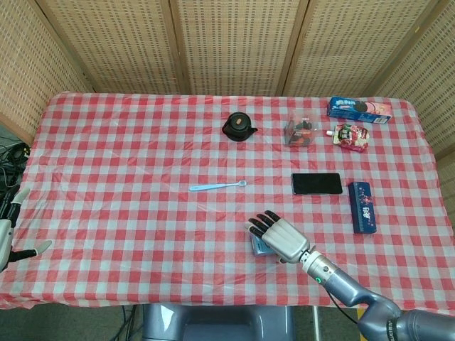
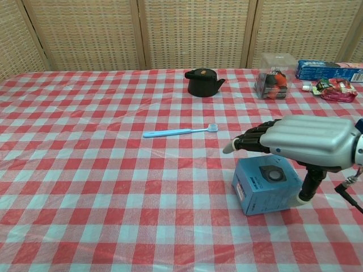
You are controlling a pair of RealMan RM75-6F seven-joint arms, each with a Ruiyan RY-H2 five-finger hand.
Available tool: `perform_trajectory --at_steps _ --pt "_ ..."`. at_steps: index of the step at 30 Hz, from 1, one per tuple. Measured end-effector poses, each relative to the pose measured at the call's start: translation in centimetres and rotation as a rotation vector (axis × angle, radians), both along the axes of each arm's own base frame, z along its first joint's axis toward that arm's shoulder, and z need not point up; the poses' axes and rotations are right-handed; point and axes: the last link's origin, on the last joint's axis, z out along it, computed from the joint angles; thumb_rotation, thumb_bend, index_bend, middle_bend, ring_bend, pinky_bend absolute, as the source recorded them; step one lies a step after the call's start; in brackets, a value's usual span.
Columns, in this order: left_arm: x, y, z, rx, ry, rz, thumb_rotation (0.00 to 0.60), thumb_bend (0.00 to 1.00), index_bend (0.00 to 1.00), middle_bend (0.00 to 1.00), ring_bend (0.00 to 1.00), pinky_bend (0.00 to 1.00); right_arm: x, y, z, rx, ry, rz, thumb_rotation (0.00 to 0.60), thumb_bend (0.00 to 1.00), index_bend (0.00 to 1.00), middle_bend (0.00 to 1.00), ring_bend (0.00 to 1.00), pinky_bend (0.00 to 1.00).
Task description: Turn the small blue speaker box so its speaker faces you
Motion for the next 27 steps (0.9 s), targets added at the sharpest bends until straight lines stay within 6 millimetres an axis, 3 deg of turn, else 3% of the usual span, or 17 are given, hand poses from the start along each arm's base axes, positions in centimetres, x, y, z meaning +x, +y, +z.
perform_trajectory --at_steps 2,9,18,27 --pt "0.0 0.0 0.1 0.0 -0.002 0.0 0.6 0.0 0.0 0.0 0.0 0.0 0.1 -0.1 -0.5 -0.007 0.003 -0.004 0.6 0.3 0.22 0.33 0.31 0.42" --pt "0.0 0.0 0.1 -0.001 -0.004 -0.001 0.6 0.0 0.0 0.0 0.0 0.0 0.6 -0.4 -0.8 -0.029 -0.052 -0.018 0.6 0.5 0.45 0.5 0.48 0.53" --pt "-0.1 0.2 0.1 -0.004 -0.007 0.004 0.6 0.0 0.0 0.0 0.0 0.0 2.4 -1.2 1.1 0.021 -0.16 -0.081 0.6 0.59 0.47 0.52 0.49 0.54" --pt "-0.3 0.7 0.1 -0.004 -0.007 0.02 0.6 0.0 0.0 0.0 0.0 0.0 4.5 -4.5 3.8 0.166 -0.175 -0.283 0.6 0.7 0.51 0.56 0.56 0.54"
